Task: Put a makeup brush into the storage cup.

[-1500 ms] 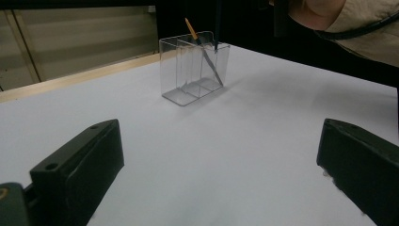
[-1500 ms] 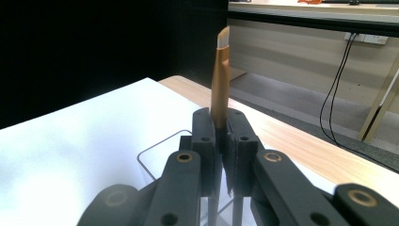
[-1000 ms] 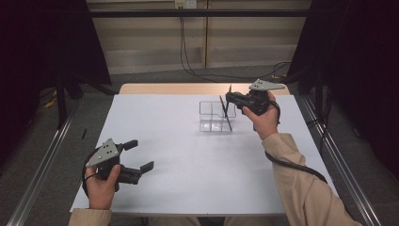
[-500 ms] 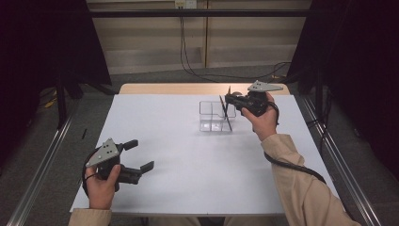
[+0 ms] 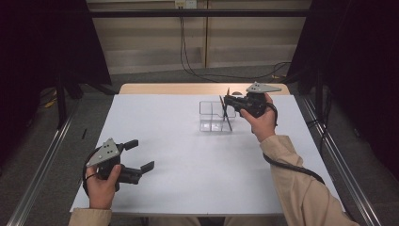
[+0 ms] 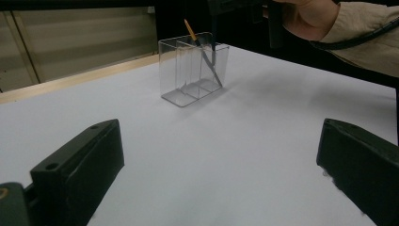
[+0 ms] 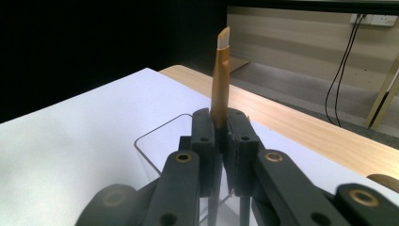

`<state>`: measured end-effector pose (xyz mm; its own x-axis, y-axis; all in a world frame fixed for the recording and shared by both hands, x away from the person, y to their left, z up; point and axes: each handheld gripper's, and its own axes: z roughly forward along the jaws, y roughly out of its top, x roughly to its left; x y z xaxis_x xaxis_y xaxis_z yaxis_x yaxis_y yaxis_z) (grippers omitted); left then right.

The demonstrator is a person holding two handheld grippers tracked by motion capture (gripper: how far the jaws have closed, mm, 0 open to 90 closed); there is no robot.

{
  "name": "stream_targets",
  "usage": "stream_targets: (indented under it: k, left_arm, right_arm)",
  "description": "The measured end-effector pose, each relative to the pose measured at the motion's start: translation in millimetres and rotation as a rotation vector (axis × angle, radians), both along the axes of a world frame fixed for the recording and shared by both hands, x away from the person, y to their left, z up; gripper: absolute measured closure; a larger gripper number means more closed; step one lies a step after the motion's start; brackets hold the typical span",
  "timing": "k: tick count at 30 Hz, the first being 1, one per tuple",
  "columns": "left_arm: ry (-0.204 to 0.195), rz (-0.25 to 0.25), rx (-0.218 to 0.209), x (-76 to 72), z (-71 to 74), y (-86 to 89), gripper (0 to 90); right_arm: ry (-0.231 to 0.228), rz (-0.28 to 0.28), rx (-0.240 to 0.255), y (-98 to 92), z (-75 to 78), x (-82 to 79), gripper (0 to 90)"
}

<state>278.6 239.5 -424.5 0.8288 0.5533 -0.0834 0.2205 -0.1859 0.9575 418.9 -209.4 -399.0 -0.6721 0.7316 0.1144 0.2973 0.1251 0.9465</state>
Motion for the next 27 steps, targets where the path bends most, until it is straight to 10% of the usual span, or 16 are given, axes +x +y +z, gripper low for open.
stream_targets:
  k: [12, 27]
  left_arm:
    - [-0.003, -0.002, -0.003, 0.8, 0.8, -0.7, 1.0]
    - [-0.002, -0.006, -0.006, 2.3, 0.8, -2.6, 1.0]
  right_arm:
    - [0.023, -0.001, 0.088, -5.2, -3.6, -7.2, 32.0]
    - [0.015, 0.022, 0.111, -16.7, -4.0, -22.5, 18.7]
